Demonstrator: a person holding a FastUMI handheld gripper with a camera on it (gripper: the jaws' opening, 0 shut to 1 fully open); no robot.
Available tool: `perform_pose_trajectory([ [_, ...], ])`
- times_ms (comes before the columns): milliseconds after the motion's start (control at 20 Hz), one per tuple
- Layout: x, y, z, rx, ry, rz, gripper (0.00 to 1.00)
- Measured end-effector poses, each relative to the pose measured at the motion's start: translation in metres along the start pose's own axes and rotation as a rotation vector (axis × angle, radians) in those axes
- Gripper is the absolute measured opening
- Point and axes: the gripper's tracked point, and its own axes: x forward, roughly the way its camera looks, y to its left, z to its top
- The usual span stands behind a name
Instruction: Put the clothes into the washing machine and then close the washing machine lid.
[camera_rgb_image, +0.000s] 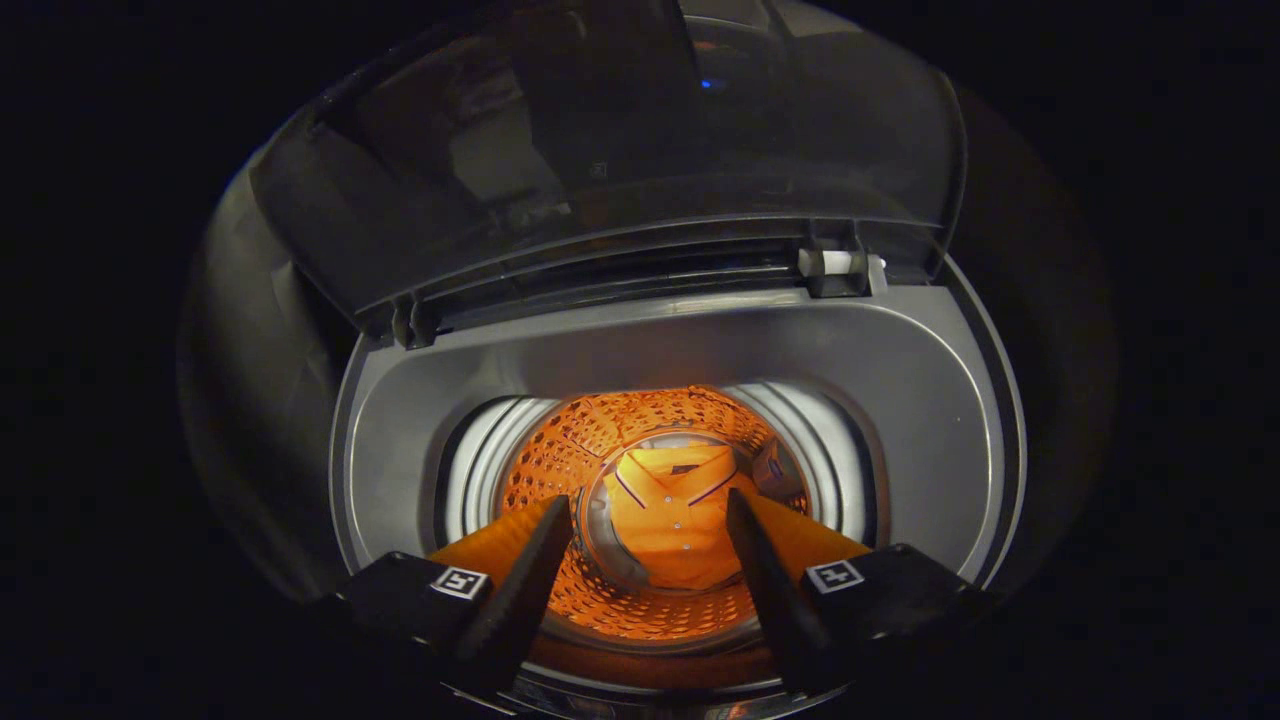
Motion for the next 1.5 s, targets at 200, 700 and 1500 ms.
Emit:
perform_pose_trajectory([
  [200, -0.019, 0.002, 0.006, -0.012, -0.023, 0.001, 0.99],
  [700, -0.134, 0.039, 0.084, -0.067, -0.265, 0.061, 0.99],
  [1500, -0.205, 0.081, 0.247, -0.12, -0.567, 0.076, 0.99],
])
